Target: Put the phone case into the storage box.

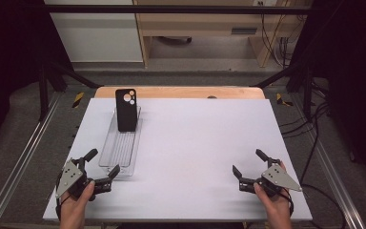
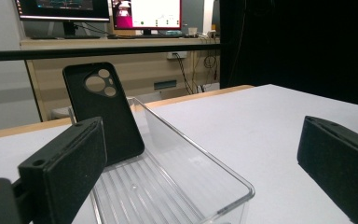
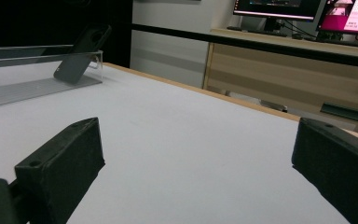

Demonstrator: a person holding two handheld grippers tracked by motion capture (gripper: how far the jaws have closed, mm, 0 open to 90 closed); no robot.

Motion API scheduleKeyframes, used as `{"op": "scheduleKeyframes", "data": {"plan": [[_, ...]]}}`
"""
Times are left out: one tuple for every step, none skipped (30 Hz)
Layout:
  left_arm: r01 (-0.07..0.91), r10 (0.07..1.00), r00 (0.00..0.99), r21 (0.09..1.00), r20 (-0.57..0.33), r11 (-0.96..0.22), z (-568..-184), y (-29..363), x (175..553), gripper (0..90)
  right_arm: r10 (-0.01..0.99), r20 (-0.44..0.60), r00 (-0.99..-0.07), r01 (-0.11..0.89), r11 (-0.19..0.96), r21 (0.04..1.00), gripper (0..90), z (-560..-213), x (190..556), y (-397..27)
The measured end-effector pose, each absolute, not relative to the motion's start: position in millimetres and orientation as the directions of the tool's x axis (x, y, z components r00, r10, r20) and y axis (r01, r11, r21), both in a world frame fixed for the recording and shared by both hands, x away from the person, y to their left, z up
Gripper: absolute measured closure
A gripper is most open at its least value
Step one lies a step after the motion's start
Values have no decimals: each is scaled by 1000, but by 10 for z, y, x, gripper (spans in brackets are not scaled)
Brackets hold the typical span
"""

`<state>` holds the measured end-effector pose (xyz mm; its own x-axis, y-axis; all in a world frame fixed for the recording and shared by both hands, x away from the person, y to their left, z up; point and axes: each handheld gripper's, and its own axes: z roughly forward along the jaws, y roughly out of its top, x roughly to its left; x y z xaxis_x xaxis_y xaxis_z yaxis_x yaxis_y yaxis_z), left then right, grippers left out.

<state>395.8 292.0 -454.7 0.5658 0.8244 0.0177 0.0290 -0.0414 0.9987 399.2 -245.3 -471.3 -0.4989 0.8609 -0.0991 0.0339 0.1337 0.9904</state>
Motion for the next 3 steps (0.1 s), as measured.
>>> {"op": "scheduleKeyframes", "data": {"plan": [[30,824,566,998,21,-46,-4556,2917,3951,10,862,-100,-497,35,135,990,27,-4717,3997,-2458],[30,824,566,998,21,-46,-4558,2915,3947,10,864,-97,-495,40,134,990,27,-4723,4000,-2461],[31,823,568,998,20,-46,-4558,2913,3937,9,864,-97,-494,42,135,990,27,-4725,4004,-2463]]}}
